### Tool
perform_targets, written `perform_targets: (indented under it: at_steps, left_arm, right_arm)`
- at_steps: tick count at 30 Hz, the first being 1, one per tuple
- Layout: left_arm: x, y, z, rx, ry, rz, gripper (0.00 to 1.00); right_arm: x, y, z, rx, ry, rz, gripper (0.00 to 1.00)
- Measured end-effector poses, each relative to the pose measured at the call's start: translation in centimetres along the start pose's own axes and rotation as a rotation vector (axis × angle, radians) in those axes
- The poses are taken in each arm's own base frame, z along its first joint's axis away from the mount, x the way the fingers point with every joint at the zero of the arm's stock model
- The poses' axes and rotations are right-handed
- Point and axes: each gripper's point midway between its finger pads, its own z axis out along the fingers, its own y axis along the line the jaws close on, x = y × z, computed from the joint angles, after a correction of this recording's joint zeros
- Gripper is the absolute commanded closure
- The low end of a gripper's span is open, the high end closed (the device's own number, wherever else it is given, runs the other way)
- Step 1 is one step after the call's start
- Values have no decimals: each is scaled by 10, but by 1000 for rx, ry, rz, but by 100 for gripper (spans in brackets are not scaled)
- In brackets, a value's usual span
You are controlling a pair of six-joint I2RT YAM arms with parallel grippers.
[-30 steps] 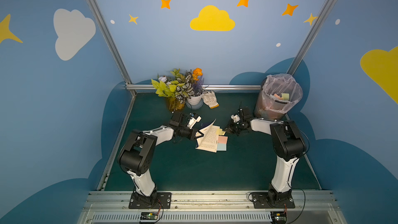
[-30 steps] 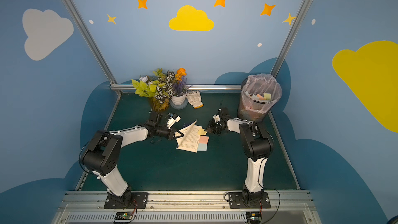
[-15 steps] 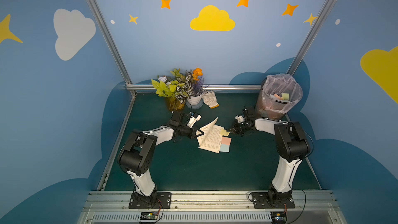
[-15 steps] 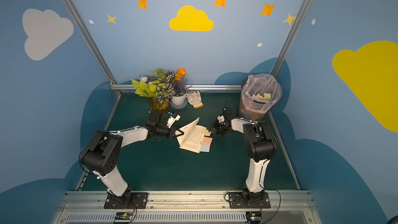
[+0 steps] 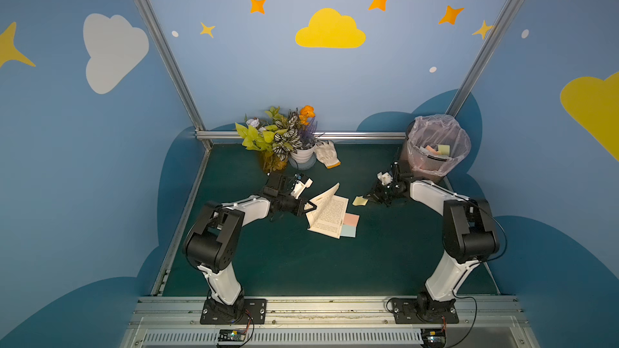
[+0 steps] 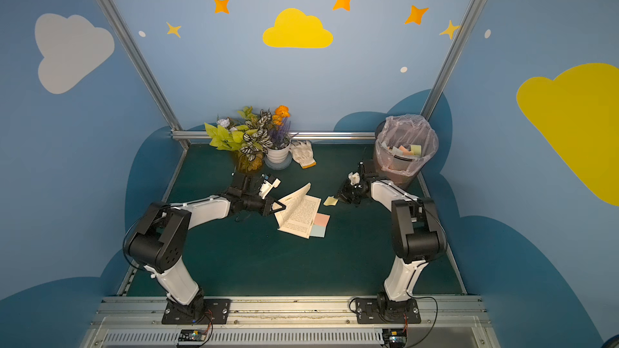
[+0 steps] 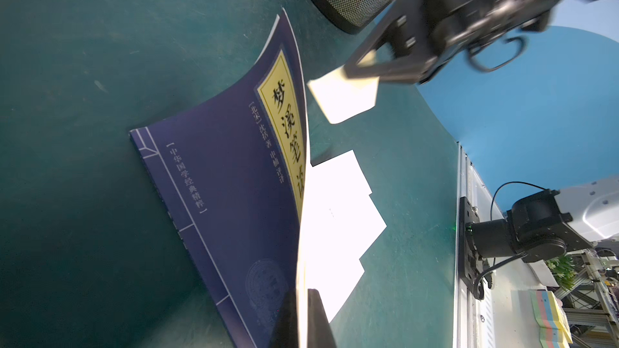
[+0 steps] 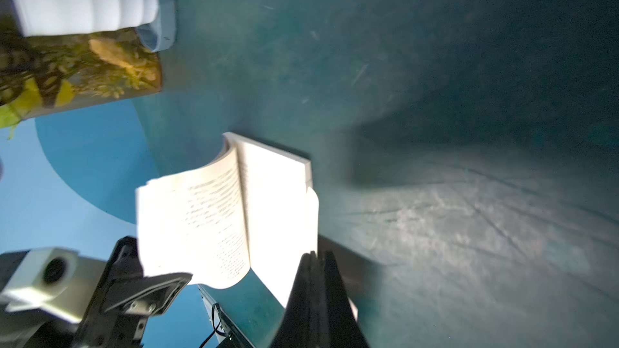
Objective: Peel off the used sticky note
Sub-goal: Tear off the note from the book, then place the note in the trash bin.
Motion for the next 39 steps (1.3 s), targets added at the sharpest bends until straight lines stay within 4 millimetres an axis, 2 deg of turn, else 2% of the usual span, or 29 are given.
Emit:
perform_targets:
  at_steps: [2, 5, 7, 9, 12, 15, 19, 21, 23, 25, 27, 29, 30, 32, 34, 39]
  left_arm:
    - [0, 0, 0, -3, 0, 0, 97]
    - [0, 1, 0, -3, 0, 0, 97]
    - [0, 1, 0, -4, 1, -1, 97]
    - [1, 2, 1, -6, 2, -3, 97]
    - [1, 3, 1, -7, 3, -5, 97]
    - [2, 3, 1, -8, 3, -5, 97]
    - [2, 3, 1, -11, 3, -5, 97]
    - [2, 4, 2, -11, 4, -6, 97]
    - [2, 4, 2, -11, 4, -7, 97]
    - [2, 4, 2, -11, 3, -8, 97]
    - [2, 4, 2, -11, 3, -8, 97]
    - [2, 4, 2, -12, 3, -8, 97]
    - [2, 4, 2, -12, 3, -8, 97]
    - [2, 4, 2, -14, 3, -8, 97]
    - [2, 4, 2, -14, 3, -8, 97]
    - [2, 5, 2, -15, 3, -8, 97]
  right_arm:
    - [-12, 26, -29, -7, -61, -71, 100]
    - [-37, 67, -84, -5, -199, -177, 100]
    - [-51, 87, -124, 8, -307, -228, 100]
    - [-65, 97, -162, 41, -427, -254, 100]
    - [-84, 94, -211, 115, -582, -239, 100]
    - [-107, 76, -252, 213, -716, -186, 100]
    - [-139, 46, -302, 367, -859, -110, 100]
    - [-154, 35, -318, 426, -906, -84, 100]
    - [-168, 25, -325, 484, -935, -70, 100]
    - [-183, 17, -324, 532, -941, -66, 100]
    - [-199, 11, -318, 562, -936, -68, 90]
    - [-214, 5, -309, 580, -923, -67, 62]
    - [-220, 3, -304, 589, -912, -73, 42]
    - [-231, 0, -294, 603, -892, -87, 13]
    - [-237, 2, -287, 610, -878, -109, 8]
    - [-236, 25, -281, 597, -866, -181, 8]
